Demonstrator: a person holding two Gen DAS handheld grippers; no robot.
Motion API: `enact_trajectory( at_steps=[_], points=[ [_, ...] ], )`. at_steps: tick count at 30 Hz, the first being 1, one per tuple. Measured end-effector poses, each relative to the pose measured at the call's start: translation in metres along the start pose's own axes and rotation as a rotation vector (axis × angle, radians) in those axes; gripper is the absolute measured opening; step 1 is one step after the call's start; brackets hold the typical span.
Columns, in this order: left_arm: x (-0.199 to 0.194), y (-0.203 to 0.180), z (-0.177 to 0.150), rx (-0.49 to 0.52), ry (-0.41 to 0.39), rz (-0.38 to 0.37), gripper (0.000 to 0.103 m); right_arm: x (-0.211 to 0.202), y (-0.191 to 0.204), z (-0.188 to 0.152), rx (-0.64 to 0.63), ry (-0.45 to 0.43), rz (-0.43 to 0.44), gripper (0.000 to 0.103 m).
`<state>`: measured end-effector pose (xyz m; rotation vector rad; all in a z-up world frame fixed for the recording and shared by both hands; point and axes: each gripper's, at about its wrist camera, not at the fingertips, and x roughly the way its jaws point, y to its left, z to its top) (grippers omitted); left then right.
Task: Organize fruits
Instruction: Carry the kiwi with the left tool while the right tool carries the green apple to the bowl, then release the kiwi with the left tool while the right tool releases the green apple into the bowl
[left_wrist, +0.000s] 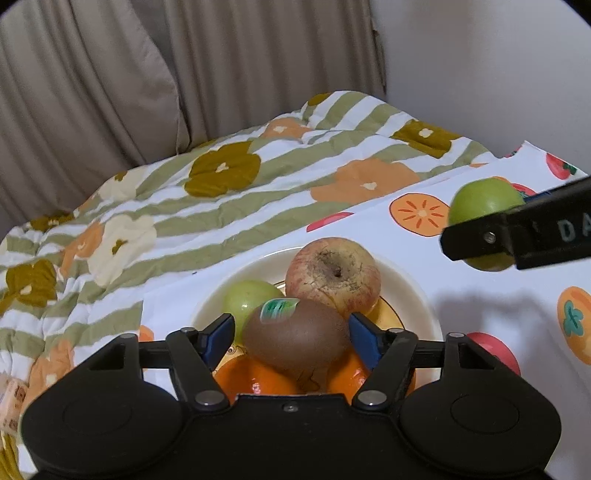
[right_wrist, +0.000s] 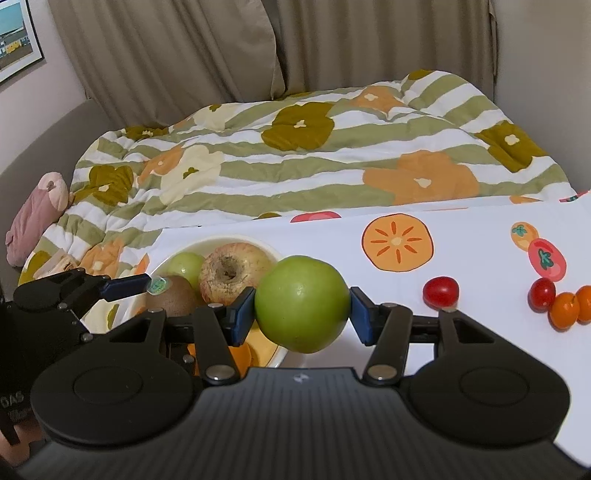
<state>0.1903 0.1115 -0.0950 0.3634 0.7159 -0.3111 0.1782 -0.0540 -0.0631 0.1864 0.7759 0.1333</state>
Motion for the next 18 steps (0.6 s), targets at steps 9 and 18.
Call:
enact_trajectory(
  at_steps=[9, 18],
  points=[
    [-0.025, 0.009, -0.004, -0.036, -0.018, 0.018, 0.086, 0.000, 0.005, 0.002, -0.028, 0.011, 0.021, 0.069],
    [-0.050, 0.013, -0.015, -0.105, -0.026, 0.068, 0.093, 0.015, 0.021, 0.004, -0.092, 0.058, 0.073, 0.069]
  ],
)
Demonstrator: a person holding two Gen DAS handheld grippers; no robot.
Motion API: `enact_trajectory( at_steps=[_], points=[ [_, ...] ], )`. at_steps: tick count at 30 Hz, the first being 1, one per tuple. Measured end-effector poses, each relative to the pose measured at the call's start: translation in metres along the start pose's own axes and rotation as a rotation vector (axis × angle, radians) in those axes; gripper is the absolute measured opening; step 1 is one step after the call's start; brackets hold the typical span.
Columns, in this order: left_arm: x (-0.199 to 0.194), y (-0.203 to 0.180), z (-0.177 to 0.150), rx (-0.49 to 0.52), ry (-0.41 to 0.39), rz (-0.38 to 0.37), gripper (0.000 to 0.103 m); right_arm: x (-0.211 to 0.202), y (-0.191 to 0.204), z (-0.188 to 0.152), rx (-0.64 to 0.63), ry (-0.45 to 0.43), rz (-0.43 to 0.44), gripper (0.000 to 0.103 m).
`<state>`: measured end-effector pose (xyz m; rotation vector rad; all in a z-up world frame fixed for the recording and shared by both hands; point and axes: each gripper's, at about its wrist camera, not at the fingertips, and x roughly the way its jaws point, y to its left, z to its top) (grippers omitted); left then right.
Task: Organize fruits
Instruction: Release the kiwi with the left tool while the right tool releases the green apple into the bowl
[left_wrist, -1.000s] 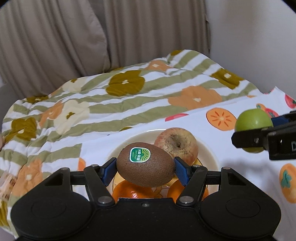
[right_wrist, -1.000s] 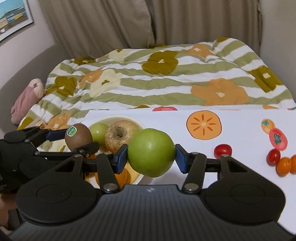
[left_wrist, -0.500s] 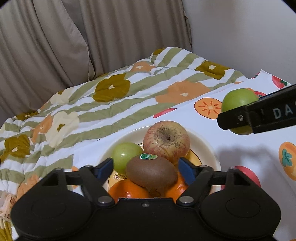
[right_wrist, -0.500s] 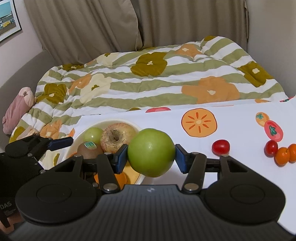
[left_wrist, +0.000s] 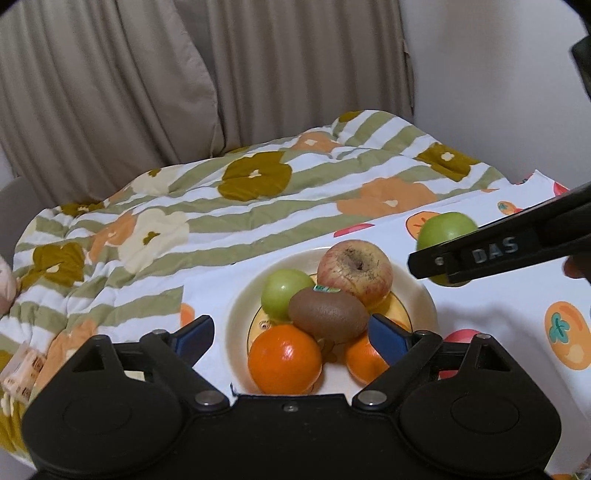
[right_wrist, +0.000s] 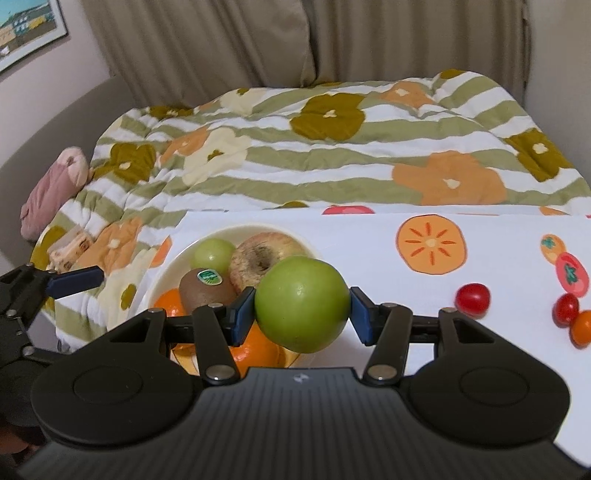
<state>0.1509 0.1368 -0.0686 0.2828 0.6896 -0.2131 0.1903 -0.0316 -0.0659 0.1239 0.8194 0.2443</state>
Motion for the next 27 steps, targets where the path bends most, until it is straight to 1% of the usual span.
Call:
enact_trajectory(
  at_steps=[8, 16, 20, 22, 24, 27],
  points=[
    [-0.012, 0.000, -0.012, -0.049, -0.008, 0.026, 0.093, 0.024, 0.001, -0.002, -0.019, 0.036, 0.036, 0.069],
    [-0.011, -0.008, -0.021, -0.047, 0.012, 0.022, 0.096, 0.037, -0.007, -0.007, -0.012, 0.067, 0.056, 0.069],
    [-0.010, -0.010, -0.024, -0.056, 0.023, 0.022, 0.096, 0.035, -0.007, -0.008, -0.026, 0.036, 0.079, 0.071],
    [-0.010, -0.010, -0.024, -0.063, 0.026, 0.021, 0.096, 0.035, -0.003, -0.006, -0.059, 0.034, 0.062, 0.081],
    [-0.011, -0.011, -0.025, -0.067, 0.030, 0.016, 0.096, 0.033, -0.001, -0.007, -0.081, 0.018, 0.051, 0.103],
    [-0.010, -0.012, -0.026, -0.068, 0.036, 0.017, 0.096, 0.029, -0.002, -0.009, -0.082, 0.003, 0.087, 0.103]
  ],
)
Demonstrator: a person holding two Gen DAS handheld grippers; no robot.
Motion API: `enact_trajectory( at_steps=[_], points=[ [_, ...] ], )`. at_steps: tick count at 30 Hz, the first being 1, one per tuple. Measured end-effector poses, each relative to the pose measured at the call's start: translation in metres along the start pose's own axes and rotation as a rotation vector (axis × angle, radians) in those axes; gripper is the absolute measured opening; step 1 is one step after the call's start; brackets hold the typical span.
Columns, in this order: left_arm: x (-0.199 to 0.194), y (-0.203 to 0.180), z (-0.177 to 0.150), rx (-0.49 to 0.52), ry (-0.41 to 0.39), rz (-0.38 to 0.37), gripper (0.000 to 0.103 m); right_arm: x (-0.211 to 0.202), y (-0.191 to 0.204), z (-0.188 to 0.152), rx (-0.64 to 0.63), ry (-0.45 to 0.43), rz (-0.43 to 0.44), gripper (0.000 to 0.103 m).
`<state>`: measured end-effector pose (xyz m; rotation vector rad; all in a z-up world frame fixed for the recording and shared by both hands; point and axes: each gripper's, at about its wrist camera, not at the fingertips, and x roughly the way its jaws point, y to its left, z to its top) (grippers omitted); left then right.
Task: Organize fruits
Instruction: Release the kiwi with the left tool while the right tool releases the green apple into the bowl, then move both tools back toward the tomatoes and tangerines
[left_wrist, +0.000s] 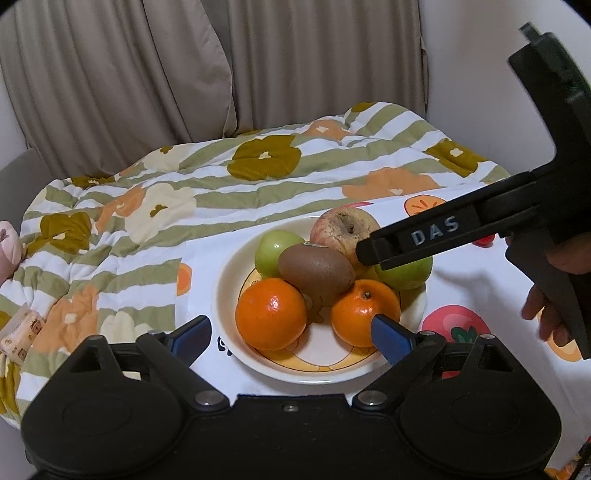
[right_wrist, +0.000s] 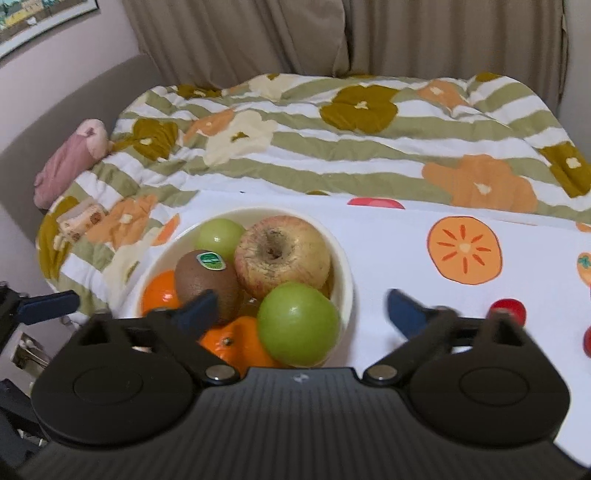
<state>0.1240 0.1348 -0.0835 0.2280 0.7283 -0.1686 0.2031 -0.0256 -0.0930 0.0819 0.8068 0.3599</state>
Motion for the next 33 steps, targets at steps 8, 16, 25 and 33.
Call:
enact_trajectory(
  at_steps=[8, 16, 25, 33],
  points=[
    [-0.009, -0.002, 0.004, -0.023, -0.017, 0.019, 0.096, -0.012, 0.002, 0.000, -0.022, -0.014, 0.002, 0.103],
    [-0.027, -0.013, 0.013, -0.039, -0.033, 0.035, 0.096, -0.047, -0.005, 0.005, -0.021, -0.026, 0.018, 0.103],
    [-0.057, -0.036, 0.026, -0.082, -0.055, 0.039, 0.096, -0.108, -0.023, 0.004, -0.024, -0.063, -0.024, 0.103],
    [-0.070, -0.073, 0.041, -0.087, -0.091, 0.021, 0.096, -0.154, -0.065, -0.009, 0.012, -0.100, -0.087, 0.103]
  ],
)
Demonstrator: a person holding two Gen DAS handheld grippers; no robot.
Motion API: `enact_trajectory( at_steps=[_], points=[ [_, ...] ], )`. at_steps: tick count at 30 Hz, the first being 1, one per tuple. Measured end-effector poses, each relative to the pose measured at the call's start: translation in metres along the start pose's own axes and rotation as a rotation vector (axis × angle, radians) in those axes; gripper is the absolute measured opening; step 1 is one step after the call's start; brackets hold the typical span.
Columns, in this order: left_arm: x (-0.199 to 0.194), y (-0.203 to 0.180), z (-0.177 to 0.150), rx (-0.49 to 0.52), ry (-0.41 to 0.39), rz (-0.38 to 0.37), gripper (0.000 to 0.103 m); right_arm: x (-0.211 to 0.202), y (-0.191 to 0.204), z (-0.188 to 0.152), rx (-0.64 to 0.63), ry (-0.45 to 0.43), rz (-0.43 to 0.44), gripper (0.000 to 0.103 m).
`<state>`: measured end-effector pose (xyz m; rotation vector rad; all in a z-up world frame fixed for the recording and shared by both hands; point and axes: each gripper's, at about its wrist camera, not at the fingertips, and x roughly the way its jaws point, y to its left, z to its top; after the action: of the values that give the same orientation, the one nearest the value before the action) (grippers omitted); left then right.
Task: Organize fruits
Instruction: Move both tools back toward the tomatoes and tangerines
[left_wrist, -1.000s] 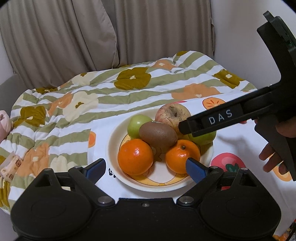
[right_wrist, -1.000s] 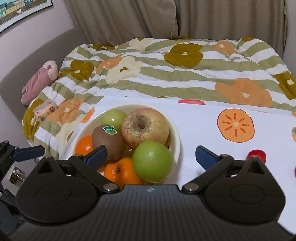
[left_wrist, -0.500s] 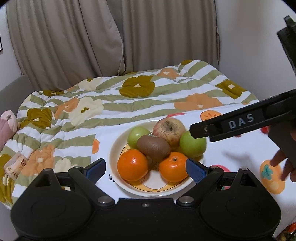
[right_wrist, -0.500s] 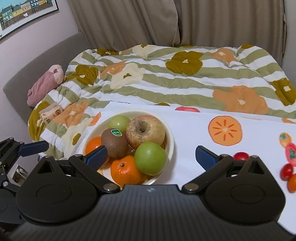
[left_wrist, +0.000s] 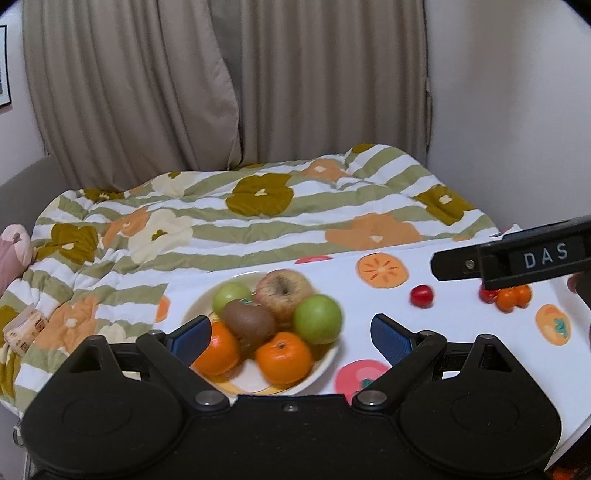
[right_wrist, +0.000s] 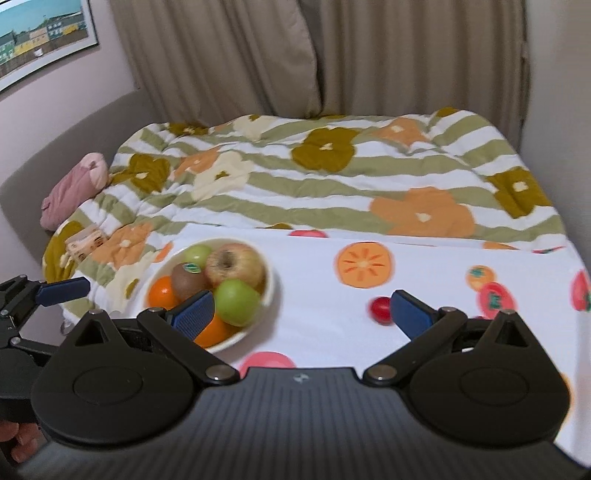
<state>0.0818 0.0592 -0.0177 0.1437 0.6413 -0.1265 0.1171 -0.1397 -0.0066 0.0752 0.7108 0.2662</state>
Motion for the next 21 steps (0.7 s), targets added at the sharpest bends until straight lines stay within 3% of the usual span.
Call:
enact_trajectory(
  at_steps=[11, 21],
  points=[
    [0.005, -0.066, 0.006, 0.023, -0.004, -0.047, 0.096, -0.030, -0.078, -0.020, 0.026, -0.011, -0.075, 0.103],
    [0.029, -0.127, 0.007, 0.061, 0.011, -0.079, 0.096, -0.027, -0.150, -0.039, 0.017, 0.029, -0.120, 0.103]
  ],
)
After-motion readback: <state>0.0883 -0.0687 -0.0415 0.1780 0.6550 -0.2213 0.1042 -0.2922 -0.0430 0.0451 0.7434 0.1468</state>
